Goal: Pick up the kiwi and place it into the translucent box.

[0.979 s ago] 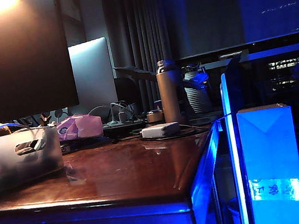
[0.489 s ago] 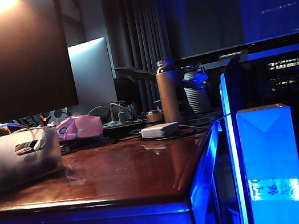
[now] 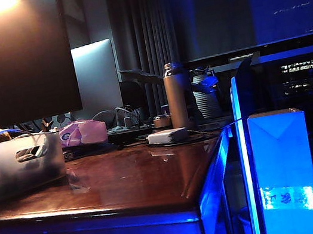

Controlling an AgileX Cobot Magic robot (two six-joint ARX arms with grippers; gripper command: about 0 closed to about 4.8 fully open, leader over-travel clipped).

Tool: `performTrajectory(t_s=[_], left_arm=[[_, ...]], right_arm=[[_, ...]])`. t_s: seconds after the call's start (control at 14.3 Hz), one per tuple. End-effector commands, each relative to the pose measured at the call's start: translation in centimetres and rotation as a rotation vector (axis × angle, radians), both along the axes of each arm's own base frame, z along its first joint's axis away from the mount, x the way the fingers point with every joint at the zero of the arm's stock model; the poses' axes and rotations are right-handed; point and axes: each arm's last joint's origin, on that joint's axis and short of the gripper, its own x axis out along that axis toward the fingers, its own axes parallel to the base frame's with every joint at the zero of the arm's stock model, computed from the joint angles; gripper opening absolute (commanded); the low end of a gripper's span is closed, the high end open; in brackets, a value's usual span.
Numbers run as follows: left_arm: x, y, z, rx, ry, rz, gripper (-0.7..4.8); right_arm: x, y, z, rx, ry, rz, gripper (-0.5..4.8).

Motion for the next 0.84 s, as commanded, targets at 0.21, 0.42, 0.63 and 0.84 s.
performTrajectory(t_s=[0.21, 0.42, 0.63, 0.84], left_arm=[[0.0, 0.0, -0.3, -0.003, 0.011, 0.003, -0.02], [0.1, -0.7, -0.2, 0.004, 0.008, -0.052, -0.03], [0.1, -1.6, -0.2, 0.004, 0.007, -0.156, -0.02], [0.1, -1.7, -0.2, 0.004, 0.007, -0.164, -0.02]], right_arm=[[0.0, 0.0, -0.1, 0.005, -0.002, 0.001, 0.00], [0.0, 0.0, -0.1, 0.005, -0.002, 0.002, 0.00], [0.0, 0.0, 0.0, 0.007, -0.006, 0.002, 0.00], [0.0, 0.0, 0.0, 0.007, -0.007, 0.001, 0.00]])
